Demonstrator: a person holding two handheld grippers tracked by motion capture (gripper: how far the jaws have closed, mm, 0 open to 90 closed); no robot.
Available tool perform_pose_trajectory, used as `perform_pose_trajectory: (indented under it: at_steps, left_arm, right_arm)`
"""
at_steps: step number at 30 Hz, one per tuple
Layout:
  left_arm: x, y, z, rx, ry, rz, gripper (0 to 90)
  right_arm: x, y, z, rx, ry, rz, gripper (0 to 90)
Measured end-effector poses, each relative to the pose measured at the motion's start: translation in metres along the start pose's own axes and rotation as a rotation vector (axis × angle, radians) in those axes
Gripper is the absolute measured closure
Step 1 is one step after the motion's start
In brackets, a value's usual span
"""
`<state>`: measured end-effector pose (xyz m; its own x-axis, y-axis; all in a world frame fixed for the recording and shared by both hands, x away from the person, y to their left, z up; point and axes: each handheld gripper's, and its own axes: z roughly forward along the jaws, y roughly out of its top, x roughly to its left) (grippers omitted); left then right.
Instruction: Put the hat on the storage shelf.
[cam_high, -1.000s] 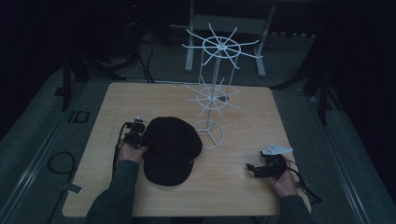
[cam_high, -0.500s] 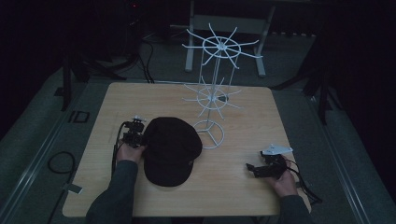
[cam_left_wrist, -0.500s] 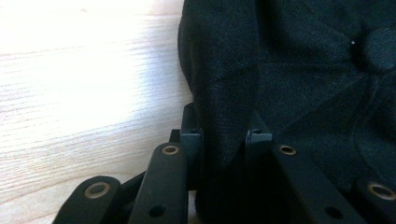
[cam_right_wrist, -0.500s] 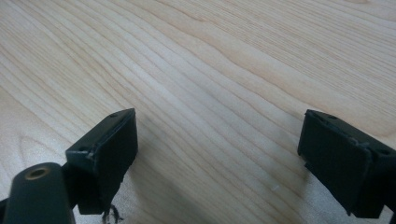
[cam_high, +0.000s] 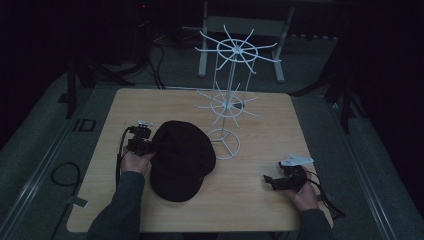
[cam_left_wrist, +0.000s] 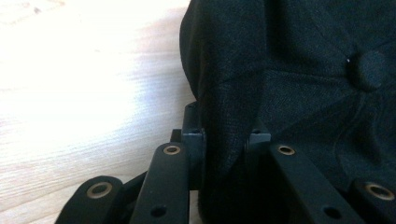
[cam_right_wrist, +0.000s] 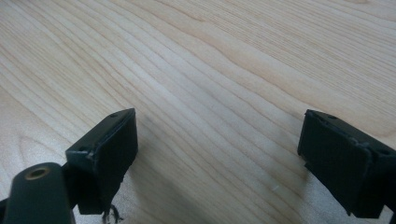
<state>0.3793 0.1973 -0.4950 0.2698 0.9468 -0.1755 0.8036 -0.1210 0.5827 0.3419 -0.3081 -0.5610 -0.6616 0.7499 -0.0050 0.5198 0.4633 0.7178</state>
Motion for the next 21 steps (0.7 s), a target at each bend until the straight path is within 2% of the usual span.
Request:
perform_pose_trajectory:
  at_steps: [15, 21]
  left_arm:
    - [-0.005, 0.004, -0.028, -0.074, -0.015, 0.029, 77.8]
    - [-0.004, 0.005, -0.037, -0.088, -0.012, 0.043, 77.8]
  right_arm:
    - [0.000, 0.000, 0.000, 0.000, 0.000, 0.000, 12.0]
    - [0.000, 0.000, 0.000, 0.000, 0.000, 0.000, 12.0]
